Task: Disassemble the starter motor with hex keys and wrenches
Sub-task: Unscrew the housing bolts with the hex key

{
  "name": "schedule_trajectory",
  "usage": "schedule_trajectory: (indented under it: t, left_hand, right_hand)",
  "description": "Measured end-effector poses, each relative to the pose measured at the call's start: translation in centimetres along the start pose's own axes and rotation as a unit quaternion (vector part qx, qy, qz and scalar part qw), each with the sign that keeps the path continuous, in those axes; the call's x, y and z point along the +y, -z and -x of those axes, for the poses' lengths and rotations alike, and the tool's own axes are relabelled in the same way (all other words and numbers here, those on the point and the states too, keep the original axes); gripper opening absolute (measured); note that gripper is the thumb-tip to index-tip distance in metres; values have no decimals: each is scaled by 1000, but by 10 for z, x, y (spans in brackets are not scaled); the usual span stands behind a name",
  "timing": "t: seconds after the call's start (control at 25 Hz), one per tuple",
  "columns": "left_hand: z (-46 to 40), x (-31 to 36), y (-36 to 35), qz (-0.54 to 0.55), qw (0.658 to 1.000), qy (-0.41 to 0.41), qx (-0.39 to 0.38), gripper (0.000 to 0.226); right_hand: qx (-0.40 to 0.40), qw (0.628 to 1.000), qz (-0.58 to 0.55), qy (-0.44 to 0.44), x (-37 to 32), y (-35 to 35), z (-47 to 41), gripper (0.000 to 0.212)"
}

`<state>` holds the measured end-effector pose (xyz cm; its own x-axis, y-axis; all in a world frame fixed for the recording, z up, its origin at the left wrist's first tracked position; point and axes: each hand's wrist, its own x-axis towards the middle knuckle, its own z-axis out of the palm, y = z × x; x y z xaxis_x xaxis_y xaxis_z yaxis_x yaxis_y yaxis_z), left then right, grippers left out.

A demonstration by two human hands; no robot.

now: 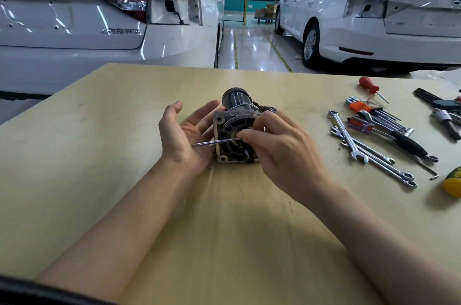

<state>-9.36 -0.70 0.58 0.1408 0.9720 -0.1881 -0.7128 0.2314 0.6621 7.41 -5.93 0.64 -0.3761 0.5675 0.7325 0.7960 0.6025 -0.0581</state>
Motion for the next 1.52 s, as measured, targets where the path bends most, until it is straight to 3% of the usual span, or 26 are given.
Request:
schedule_trajectory:
  t: [0.12, 0.2, 0.32, 0.44, 0.68, 0.88, 1.52]
  left_hand:
    - [0, 1, 2, -9, 1000, 2, -8, 61]
    - [1, 1, 2, -5, 1000, 1, -9, 61]
    - [1, 1, 1, -10, 1000, -3, -10, 61]
    - [0, 1, 1, -11, 1000, -8, -8, 59]
    - [0, 0, 1, -19, 1000, -15, -6, 58]
    - [0, 0, 0, -21, 1000, -18, -7, 56]
    - [0, -2, 0, -25, 999, -22, -2, 54]
  right_hand:
    - [62, 988, -113, -91, -1, -1, -1, 10]
    - [106, 959, -196, -175, -2, -1, -3, 7]
    - [135, 848, -381, -342, 0, 4, -6, 14]
    - [132, 798, -426, -405, 1, 8, -7, 13]
    - [127, 801, -420, -407, -3, 9, -7, 11]
    - [117, 834, -389, -374, -8, 8, -7, 18]
    - [122, 835, -375, -382, -7, 14, -8, 15]
